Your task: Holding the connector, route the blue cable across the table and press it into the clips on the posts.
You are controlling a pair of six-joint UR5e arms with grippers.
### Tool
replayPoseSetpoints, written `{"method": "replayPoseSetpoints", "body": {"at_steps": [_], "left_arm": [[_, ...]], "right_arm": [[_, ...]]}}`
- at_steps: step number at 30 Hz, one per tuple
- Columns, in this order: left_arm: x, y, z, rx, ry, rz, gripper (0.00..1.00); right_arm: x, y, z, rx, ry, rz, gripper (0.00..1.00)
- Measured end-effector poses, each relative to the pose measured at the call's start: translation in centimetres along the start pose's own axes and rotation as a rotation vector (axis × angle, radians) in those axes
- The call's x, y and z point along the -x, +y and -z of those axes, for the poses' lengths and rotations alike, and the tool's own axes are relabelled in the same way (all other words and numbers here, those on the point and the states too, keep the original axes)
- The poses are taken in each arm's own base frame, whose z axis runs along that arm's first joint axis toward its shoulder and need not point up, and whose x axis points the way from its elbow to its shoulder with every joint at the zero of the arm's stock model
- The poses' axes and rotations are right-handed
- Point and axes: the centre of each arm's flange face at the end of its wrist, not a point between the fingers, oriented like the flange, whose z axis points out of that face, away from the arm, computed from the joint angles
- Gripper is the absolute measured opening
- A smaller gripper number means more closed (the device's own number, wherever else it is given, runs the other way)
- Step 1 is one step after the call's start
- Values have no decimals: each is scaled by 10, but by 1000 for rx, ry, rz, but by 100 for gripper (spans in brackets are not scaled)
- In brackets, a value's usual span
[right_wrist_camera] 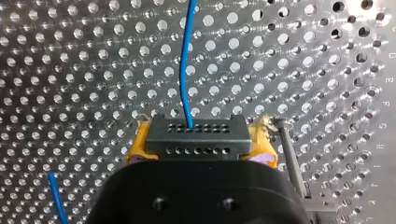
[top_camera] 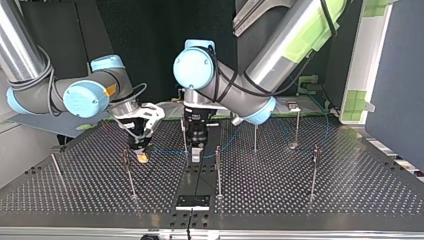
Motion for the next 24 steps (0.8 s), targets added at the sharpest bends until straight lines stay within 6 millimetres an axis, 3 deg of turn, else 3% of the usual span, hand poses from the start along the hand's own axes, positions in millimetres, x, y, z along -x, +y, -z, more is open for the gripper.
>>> {"method": "replayPoseSetpoints", "body": {"at_steps": [6, 15, 17, 19, 20, 21, 23, 24], "left_arm": [[-9, -3, -16, 26, -12, 7, 100], [-10, 1, -20, 47, -7, 2, 100], [-10, 1, -20, 47, -4, 1, 75], [-10, 0, -19, 47, -3, 0, 75], [-10, 0, -19, 47, -2, -1, 45], [-10, 0, -19, 47, -2, -1, 45], [-10, 0, -19, 47, -1, -3, 18], [-10, 0, -18, 47, 0, -4, 18]], "right_arm": [[0, -1, 0, -2, 0, 0, 0], [0, -2, 0, -3, 0, 1, 0], [0, -2, 0, -4, 0, 1, 0], [0, -2, 0, -4, 0, 1, 0], [0, -2, 0, -4, 0, 1, 0], [0, -2, 0, -4, 0, 1, 0], [0, -2, 0, -3, 0, 1, 0], [0, -2, 0, -3, 0, 0, 0]]}}
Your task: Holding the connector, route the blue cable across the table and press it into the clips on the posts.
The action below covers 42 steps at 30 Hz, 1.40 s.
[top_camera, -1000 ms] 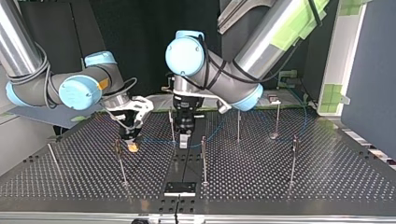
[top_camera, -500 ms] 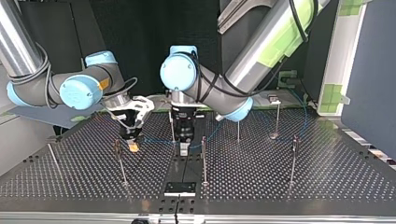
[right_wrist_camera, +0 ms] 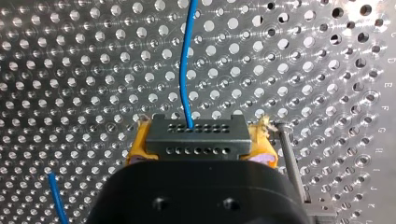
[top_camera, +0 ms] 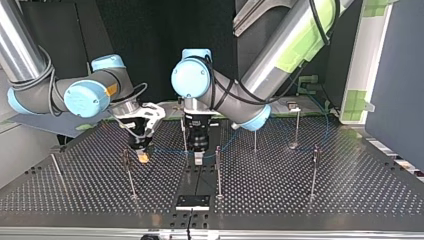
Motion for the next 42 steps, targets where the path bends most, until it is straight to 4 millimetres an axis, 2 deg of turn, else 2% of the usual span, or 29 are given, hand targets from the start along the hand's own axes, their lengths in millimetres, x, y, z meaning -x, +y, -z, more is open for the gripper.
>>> {"method": "replayPoseSetpoints", "body": {"at_steps": [1, 2, 12, 16, 19, 26, 34, 37, 42], "left_arm": [[0, 0, 0, 2, 1, -1, 4], [0, 0, 1, 6, 2, -2, 0], [-2, -1, 7, 22, 19, -14, 0], [-10, -4, 15, 12, 41, -25, 0], [-20, -6, 22, 4, 60, -35, 0], [-44, -11, 41, -7, 80, -36, 0], [-69, -11, 54, -28, 83, -17, 0], [-84, -11, 57, -50, 89, -13, 0], [-124, -9, 61, -86, 123, -22, 0]], "right_arm": [[0, 0, 0, 0, 0, 0, 0], [0, 1, 0, 1, 0, 0, 0], [0, 2, 0, 3, -2, -1, 0], [2, 1, 1, 2, -5, -2, 0], [7, 0, 2, 1, -17, -3, 0], [34, 7, 9, 16, -72, -9, 0], [65, 15, 18, 38, -131, -7, 0], [77, 17, 22, 48, -152, 3, 0], [95, 19, 27, 54, -165, 11, 0]]}}
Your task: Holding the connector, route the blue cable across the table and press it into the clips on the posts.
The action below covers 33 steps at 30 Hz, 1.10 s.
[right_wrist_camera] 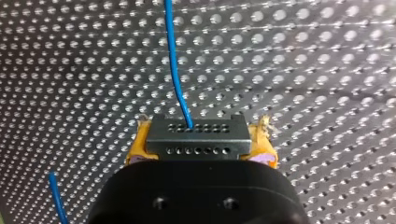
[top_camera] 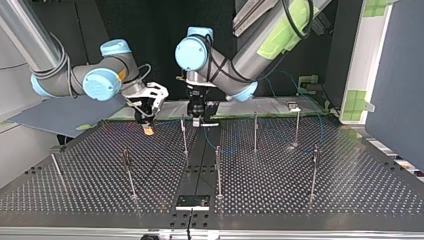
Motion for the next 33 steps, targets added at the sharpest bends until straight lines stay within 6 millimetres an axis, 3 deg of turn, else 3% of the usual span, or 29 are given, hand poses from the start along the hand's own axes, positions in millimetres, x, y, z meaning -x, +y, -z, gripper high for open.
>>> {"method": "replayPoseSetpoints", "body": {"at_steps": [11, 17, 24, 33], "left_arm": [[-90, 5, 8, -35, 83, -5, 0], [-118, 11, 18, -63, 101, 3, 0], [-130, 17, 22, -83, 88, 37, 0], [-99, 2, -11, -155, -18, 134, 0]], "right_arm": [[41, 9, 8, 7, -51, 40, 0], [59, 16, 9, 0, -54, 33, 0], [61, 23, 2, -20, -18, 16, 0], [81, 33, -12, -38, -36, -4, 0]]}}
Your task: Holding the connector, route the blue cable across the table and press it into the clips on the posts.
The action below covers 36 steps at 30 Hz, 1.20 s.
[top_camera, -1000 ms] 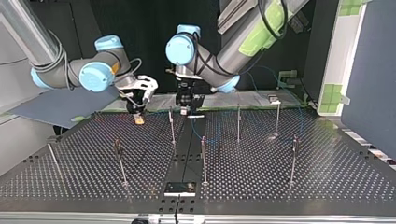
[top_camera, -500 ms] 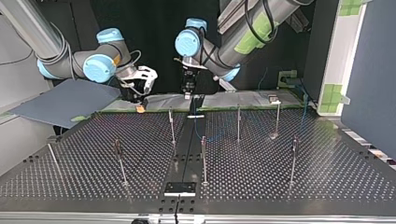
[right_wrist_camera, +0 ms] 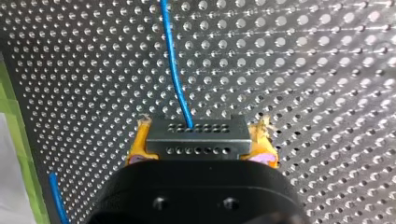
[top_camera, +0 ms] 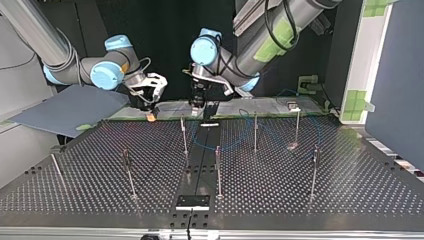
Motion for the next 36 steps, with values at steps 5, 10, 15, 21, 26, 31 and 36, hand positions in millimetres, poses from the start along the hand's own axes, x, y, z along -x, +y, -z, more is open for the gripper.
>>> {"method": "replayPoseSetpoints", "body": {"at_steps": [5, 10, 15, 21, 26, 31, 36], "left_arm": [[-4, -6, -13, -22, 12, 2, 0], [-18, -6, -22, -11, 42, -3, 0], [-23, -1, -28, 1, 48, -2, 0], [-20, 8, -36, 12, 28, 5, 0], [-11, 22, -51, 12, 10, 13, 0], [-9, 28, -65, 2, 11, 13, 0], [-23, 29, -75, 2, 48, -3, 0]], "right_arm": [[-1, 6, -3, -8, 16, -10, 0], [-3, 13, -6, -3, 36, -16, 0], [0, 16, -10, -8, 36, -21, 0], [10, 22, -16, -9, 30, -24, 0], [6, 27, -19, -10, 41, -25, 0], [1, 34, -22, -18, 61, -32, 0], [-5, 43, -25, -15, 76, -39, 0]]}}
